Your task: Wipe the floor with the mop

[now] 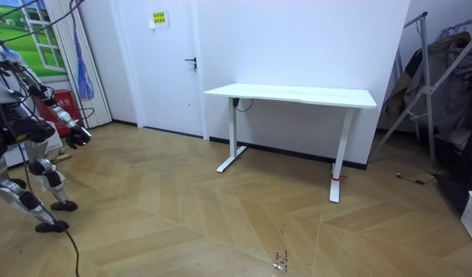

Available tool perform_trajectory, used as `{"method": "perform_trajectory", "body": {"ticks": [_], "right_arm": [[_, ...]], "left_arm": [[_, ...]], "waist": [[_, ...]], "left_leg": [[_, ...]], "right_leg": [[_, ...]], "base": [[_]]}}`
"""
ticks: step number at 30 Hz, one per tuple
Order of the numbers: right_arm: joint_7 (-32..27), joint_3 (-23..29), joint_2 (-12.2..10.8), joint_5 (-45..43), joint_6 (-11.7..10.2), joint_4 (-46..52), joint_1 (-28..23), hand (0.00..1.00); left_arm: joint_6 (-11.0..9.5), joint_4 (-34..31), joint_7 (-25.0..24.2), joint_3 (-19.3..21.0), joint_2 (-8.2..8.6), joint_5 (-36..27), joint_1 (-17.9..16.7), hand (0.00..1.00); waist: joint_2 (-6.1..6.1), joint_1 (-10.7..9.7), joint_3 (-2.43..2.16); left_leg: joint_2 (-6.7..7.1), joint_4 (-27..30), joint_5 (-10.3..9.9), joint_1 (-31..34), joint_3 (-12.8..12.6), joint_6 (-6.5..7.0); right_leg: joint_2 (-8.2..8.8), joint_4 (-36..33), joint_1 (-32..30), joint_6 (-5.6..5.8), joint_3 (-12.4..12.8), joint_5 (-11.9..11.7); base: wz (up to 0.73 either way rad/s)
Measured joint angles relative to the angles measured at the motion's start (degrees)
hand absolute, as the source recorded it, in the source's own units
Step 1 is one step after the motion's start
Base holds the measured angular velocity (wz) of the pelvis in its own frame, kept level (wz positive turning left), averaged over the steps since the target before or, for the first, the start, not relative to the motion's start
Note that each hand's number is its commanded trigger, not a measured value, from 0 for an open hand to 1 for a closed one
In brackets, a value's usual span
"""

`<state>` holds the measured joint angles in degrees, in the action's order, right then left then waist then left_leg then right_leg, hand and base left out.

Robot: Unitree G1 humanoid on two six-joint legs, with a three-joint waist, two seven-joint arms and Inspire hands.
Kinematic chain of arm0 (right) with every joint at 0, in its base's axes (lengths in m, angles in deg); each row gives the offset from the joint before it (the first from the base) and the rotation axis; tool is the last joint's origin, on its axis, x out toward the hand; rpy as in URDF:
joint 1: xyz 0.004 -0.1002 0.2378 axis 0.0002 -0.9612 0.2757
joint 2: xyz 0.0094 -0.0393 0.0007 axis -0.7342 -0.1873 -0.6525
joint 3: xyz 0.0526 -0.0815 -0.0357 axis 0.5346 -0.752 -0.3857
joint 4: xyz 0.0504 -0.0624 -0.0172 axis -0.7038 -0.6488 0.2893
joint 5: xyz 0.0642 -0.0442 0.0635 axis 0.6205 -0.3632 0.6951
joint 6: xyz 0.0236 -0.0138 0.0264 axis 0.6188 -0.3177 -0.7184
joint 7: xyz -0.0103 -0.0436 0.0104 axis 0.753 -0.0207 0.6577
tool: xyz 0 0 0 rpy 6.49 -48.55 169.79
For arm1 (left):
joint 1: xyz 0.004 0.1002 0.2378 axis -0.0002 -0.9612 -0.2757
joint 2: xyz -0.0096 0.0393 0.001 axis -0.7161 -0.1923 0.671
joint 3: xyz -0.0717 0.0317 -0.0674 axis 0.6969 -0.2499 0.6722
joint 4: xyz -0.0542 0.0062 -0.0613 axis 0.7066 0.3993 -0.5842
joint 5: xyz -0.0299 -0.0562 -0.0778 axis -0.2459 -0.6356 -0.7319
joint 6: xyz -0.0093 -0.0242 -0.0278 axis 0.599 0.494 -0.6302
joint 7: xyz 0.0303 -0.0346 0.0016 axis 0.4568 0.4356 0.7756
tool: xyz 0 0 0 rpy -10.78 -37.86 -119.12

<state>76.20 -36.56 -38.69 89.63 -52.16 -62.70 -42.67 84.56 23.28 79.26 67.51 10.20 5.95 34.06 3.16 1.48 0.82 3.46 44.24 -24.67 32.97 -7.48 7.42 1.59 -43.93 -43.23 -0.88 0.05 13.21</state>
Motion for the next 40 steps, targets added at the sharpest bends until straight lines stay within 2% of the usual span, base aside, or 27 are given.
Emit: {"method": "perform_trajectory", "body": {"ticks": [1, 3, 4, 7, 10, 12, 15, 18, 21, 24, 26, 28, 31, 35, 38, 40], "right_arm": [[-0.22, 1.1, 0.36, -1.18, 0.92, -0.05, 2.03, 1.0], [-0.61, 1.11, 1.38, -1.34, 1.97, -0.66, 6.08, 1.0], [-0.72, 1.13, 2.07, -1.21, 1.85, -0.62, 8.61, 1.0], [0.62, 1.1, 3.47, 0.59, 0.12, -0.55, 14.02, 1.0], [2.71, 2.11, 3.22, 2.18, -0.25, -2.57, 16.54, 1.0], [3.41, 2.24, 2.84, 2.16, -1.2, -2.56, 15.68, 1.0], [4.15, 2.21, 2.7, 1.27, -3.39, -2.21, 12.65, 1.0], [4.3, 1.63, 2.24, 0.91, -4.82, -2.25, 9.18, 1.0], [3.82, 1.67, 1.85, -2.23, -5.28, -2.62, 4.52, 1.0], [3.15, 2.1, 1.76, -8.31, -5.24, -2.97, 0.67, 1.0], [2.72, 2.29, 1.6, -11.49, -5.18, -2.9, -0.92, 1.0], [2.39, 2.29, 0.44, -14.59, -4.88, -2.49, -2.02, 1.0], [2.73, 2.55, -1.38, -17.18, -3.89, -1.98, -3.04, 1.0], [4.52, 3.56, -2.19, -21.04, -2.65, -0.78, -3.39, 1.0], [5.16, 4.51, -2.19, -23.22, -1.37, 0.35, -3.84, 1.0], [5.68, 4.96, -2.22, -23.76, -0.12, 1.41, -4.23, 1.0]], "left_arm": [[0.33, 0.29, 0.1, 0.64, -0.04, -0.11, 0.03, 0.0], [0.46, 0.59, 0.16, 0.62, -0.31, -1.4, 0.95, 0.0], [0.53, 1.18, 0.14, 0.62, -0.52, -2.15, 1.76, 0.0], [0.72, 1.7, 0.09, 0.63, -0.89, -2.18, 3.12, 0.0], [0.65, 1.84, 0.13, 0.68, -0.88, -2.11, 3.15, 0.0], [0.78, 3.03, -0.08, 0.59, -0.78, -1.95, 3.09, 0.0], [1.46, 5.0, -0.5, 0.61, -0.68, -0.31, 2.63, 0.0], [1.41, 6.85, -0.57, 1.56, -0.72, 0.5, 2.63, 0.0], [1.11, 8.56, -0.78, 3.18, -0.21, 1.32, 1.99, 0.0], [1.1, 9.35, -0.64, 4.88, -0.28, 4.6, 0.22, 0.0], [1.25, 9.53, -0.48, 5.05, -0.33, 4.67, -0.32, 0.0], [1.43, 9.41, -0.72, 5.3, -0.38, 5.58, -1.32, 0.0], [1.95, 9.07, -1.55, 5.79, -0.37, 8.64, -0.84, 0.0], [2.49, 8.95, -1.58, 7.88, -0.47, 10.3, -0.91, 0.0], [2.98, 8.8, -1.58, 9.11, -0.55, 10.44, -0.88, 0.0], [4.5, 8.86, -1.56, 9.43, -0.55, 10.45, -1.1, 0.0]], "waist": [[-0.93, 0.44, 0.45], [-1.3, 0.51, 0.61], [-1.66, 0.89, 0.82], [-2.32, 2.07, 0.92], [-2.91, 3.58, 0.73], [-2.88, 3.67, 0.79], [-2.78, 3.44, 0.79], [-2.26, 3.25, 0.58], [-1.78, 2.97, 0.14], [-1.46, 1.5, -0.52], [-1.47, 0.81, -0.54], [-2.4, 0.17, -0.59], [-3.75, -1.1, -0.72], [-5.08, -1.19, -0.41], [-5.15, -1.34, -0.51], [-5.31, -1.35, -0.44]], "left_leg": [[-0.06, -0.32, -0.35, -1.22, 0.43, -0.55], [-0.04, -0.16, -0.87, -2.3, 1.18, -1.1], [-0.29, 0.31, -1.27, -2.79, 1.73, -1.65], [-1.36, 1.27, -1.88, -3.08, 2.9, -2.67], [-1.72, -1.25, -0.7, -3.81, 3.91, -3.9], [-1.84, -3.86, 0.58, -4.75, 4.53, -4.26], [-2.23, -8.03, 2.02, -7.59, 4.56, -4.62], [-2.97, -12.74, 3.28, -11.85, 4.67, -4.97], [-3.04, -18.36, 4.44, -18.78, 4.68, -5.1], [-3.09, -24.18, 5.73, -25.82, 4.55, -5.19], [-3.12, -26.11, 6.41, -29.44, 4.47, -5.28], [-3.16, -28.53, 7.18, -33.07, 4.55, -5.47], [-3.45, -30.19, 7.27, -35.87, 4.36, -5.5], [-3.79, -31.24, 7.29, -39.05, 2.89, -5.46], [-3.9, -31.59, 7.29, -40.29, 2.8, -5.46], [-3.86, -31.65, 7.29, -41.13, 2.81, -5.46]], "right_leg": [[-0.21, -0.26, 0.97, -0.52, -0.19, 0.68], [0.04, -1.28, 1.84, -1.14, -1.05, 1.96], [-0.08, -1.64, 2.47, -1.88, -1.62, 2.73], [-0.87, -1.38, 3.72, -2.83, -2.87, 2.97], [-1.75, 1.94, 5.08, -3.61, -3.71, 1.55], [-1.88, 4.92, 6.37, -3.98, -4.48, 0.17], [-2.76, 9.01, 9.18, -4.06, -4.08, -1.34], [-3.78, 14.07, 14.04, -4.23, -4.17, -2.75], [-4.17, 17.74, 20.05, -4.17, -4.07, -2.89], [-4.65, 21.0, 25.7, -4.04, -3.65, -2.8], [-5.05, 22.36, 28.52, -4.0, -2.91, -2.76], [-5.61, 23.45, 31.4, -4.03, -1.64, -2.7], [-5.97, 24.25, 33.75, -3.99, -1.61, -2.59], [-6.64, 24.77, 36.1, -3.99, -0.33, -2.61], [-6.8, 25.47, 37.25, -3.85, -0.25, -2.95], [-6.78, 25.39, 38.02, -3.84, -0.29, -2.95]], "base": [[-0.08], [0.18], [0.21], [0.15], [0.09], [0.06], [-0.05], [-0.05], [0.0], [-0.06], [-0.21], [-0.29], [-0.04], [-0.18], [-0.01], [0.0]]}}
